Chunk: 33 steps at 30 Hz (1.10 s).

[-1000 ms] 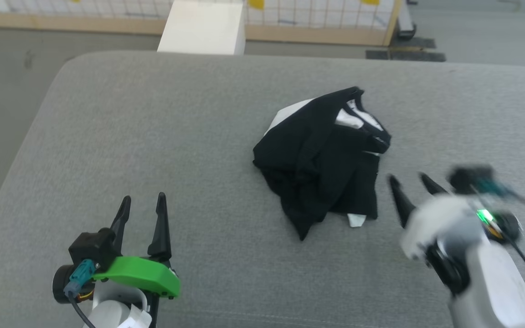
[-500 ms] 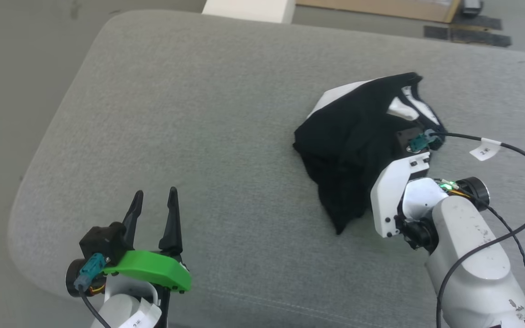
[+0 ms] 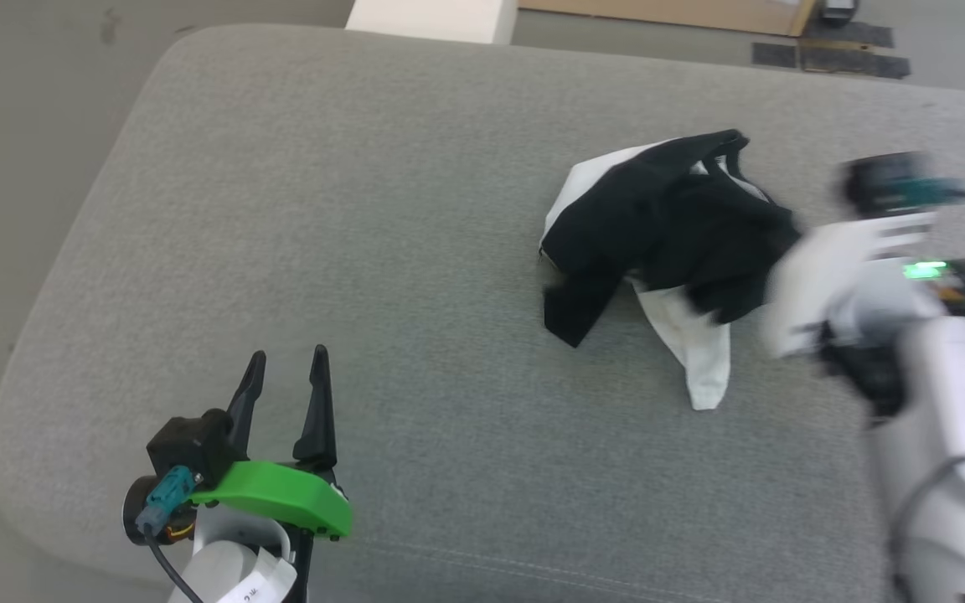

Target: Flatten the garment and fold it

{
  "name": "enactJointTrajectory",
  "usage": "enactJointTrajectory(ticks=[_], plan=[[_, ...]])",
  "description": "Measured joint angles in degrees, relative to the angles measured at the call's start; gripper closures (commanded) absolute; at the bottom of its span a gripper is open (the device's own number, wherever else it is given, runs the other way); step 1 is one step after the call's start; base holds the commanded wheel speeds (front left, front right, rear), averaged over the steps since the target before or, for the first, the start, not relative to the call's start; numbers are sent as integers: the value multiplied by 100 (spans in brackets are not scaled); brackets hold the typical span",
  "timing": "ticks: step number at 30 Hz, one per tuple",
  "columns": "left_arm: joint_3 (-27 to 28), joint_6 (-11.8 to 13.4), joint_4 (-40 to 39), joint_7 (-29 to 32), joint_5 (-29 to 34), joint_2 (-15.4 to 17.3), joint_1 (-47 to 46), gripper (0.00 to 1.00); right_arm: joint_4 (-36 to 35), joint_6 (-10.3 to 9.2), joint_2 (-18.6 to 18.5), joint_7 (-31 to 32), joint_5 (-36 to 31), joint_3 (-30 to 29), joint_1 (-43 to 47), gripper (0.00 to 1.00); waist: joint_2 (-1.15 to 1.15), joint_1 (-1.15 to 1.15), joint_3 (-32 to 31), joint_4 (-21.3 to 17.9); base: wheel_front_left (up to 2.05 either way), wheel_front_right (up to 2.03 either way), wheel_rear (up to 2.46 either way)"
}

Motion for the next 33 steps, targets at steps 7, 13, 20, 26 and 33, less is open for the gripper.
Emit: enactJointTrajectory(ticks=[7,13,20,26,33], plan=[[-101,-76,90,1,10,-74,-14,0,-901,-1,-491,690,-508,-1846,1075,100,0,0,-115,-248,0,0,0],[-145,-124,169,0,10,-99,-37,0,-933,0,-126,1525,-734,-2362,2189,100,0,0,-143,-288,0,0,0],[-181,-133,270,1,7,-98,-39,0,-1377,0,178,603,-166,-2532,2356,0,0,0,-255,-309,0,0,0],[-359,-286,271,292,-166,-211,-271,0,-1672,-1,208,-656,169,-2840,2363,0,0,0,-421,-376,0,0,0],[-1067,-461,488,1625,-513,-466,-1383,0,-1798,0,209,-1013,94,-2635,2425,0,0,0,-406,-655,0,0,0]])
